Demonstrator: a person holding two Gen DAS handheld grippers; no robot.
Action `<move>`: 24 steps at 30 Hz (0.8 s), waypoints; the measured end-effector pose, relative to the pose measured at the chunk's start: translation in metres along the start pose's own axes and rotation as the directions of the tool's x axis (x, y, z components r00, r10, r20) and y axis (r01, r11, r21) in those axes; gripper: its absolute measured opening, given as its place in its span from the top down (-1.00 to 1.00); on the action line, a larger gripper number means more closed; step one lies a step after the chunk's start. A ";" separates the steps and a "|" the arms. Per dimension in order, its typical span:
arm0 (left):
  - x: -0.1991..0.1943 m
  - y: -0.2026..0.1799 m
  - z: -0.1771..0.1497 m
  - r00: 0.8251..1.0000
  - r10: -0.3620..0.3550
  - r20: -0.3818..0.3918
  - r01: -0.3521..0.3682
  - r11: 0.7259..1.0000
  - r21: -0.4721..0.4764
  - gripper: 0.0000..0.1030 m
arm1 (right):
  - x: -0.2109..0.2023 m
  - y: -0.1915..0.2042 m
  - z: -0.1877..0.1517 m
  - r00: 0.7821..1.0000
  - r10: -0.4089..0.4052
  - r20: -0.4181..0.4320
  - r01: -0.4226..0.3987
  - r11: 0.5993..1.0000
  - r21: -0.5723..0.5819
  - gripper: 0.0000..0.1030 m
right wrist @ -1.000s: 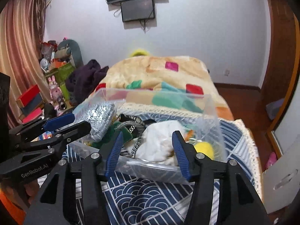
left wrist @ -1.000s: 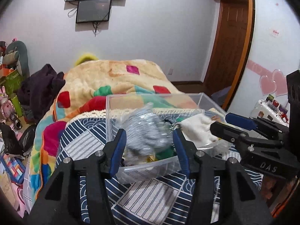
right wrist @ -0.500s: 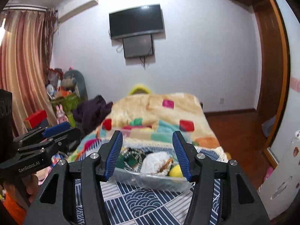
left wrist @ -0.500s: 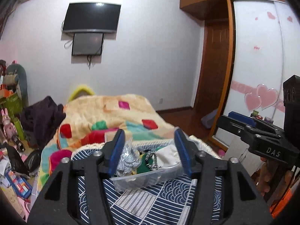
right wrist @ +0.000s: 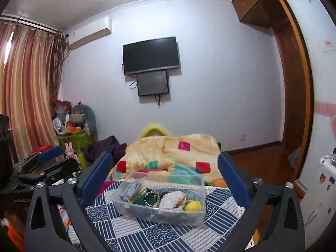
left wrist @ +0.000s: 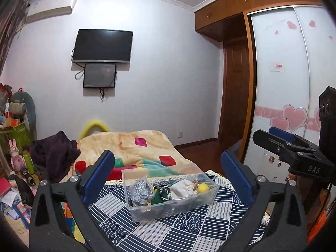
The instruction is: Organize soft objects
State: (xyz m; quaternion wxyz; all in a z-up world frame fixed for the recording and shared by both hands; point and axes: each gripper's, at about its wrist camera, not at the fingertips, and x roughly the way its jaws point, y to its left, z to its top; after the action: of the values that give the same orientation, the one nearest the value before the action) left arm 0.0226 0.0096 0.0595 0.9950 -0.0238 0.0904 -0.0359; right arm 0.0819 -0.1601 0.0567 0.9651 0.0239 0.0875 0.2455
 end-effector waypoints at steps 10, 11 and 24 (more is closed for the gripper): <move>-0.005 0.000 -0.001 1.000 0.013 0.008 -0.013 1.000 -0.004 -1.00 | -0.007 0.006 0.000 1.000 0.003 0.014 -0.002 1.000 -0.024 -1.00; -0.003 0.000 -0.001 1.000 0.013 0.007 -0.013 1.000 -0.002 -1.00 | -0.006 0.006 0.000 1.000 0.004 0.013 -0.003 1.000 -0.023 -1.00; -0.004 0.001 -0.003 1.000 0.018 0.006 -0.018 1.000 -0.001 -1.00 | -0.010 0.005 -0.003 1.000 0.011 0.009 -0.010 1.000 -0.020 -1.00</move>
State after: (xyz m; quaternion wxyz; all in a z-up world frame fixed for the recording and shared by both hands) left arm 0.0184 0.0105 0.0571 0.9955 -0.0238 0.0874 -0.0269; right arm 0.0706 -0.1604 0.0557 0.9644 0.0160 0.0804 0.2513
